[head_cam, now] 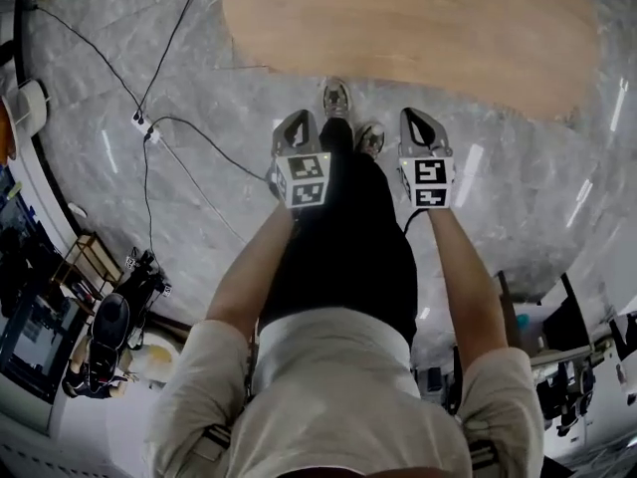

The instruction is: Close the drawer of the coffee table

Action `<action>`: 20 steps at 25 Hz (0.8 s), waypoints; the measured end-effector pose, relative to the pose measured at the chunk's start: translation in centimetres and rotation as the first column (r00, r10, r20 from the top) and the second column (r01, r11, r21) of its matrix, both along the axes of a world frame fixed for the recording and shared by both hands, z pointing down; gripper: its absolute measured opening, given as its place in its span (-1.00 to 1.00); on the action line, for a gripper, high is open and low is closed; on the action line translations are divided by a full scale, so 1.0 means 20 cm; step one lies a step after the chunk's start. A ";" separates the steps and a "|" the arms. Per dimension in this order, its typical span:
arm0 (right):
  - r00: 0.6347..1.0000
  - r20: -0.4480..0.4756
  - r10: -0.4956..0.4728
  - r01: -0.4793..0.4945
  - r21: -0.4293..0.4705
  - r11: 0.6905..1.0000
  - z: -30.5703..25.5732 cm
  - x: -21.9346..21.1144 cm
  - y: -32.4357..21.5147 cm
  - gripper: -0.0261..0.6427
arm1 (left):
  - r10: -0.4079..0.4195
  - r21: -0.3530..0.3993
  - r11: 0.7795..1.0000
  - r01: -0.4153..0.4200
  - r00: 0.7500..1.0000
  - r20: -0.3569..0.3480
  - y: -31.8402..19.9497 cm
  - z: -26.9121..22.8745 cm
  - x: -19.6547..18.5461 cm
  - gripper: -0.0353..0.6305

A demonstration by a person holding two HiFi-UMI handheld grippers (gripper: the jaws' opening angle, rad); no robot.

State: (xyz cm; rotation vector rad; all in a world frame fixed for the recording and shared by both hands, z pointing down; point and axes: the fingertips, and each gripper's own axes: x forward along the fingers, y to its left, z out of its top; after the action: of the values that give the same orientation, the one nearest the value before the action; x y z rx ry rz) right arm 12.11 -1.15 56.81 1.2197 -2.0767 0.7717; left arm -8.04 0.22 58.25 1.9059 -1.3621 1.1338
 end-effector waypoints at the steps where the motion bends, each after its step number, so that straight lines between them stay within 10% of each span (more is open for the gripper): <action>1: 1.000 0.009 -0.008 0.008 0.023 1.000 -0.07 -0.01 0.00 -0.90 | 0.010 0.014 1.000 -0.010 1.000 -0.012 0.00 -0.07 0.03 -0.83; 13: 0.998 0.008 -0.064 0.060 0.215 0.975 -0.77 0.02 0.22 -0.90 | 0.151 0.134 0.982 -0.135 0.982 -0.111 0.18 -0.70 0.37 -0.83; 20: 1.000 0.010 -0.002 -0.002 0.384 0.924 -1.22 0.17 0.24 -0.90 | 0.316 0.326 0.909 -0.258 0.939 -0.138 0.10 -1.19 0.58 -0.83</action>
State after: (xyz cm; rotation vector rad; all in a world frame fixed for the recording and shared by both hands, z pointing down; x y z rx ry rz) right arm 15.58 3.63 32.31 1.4198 -2.3076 0.3758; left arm 3.50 2.17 34.36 2.4360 -1.2319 0.8795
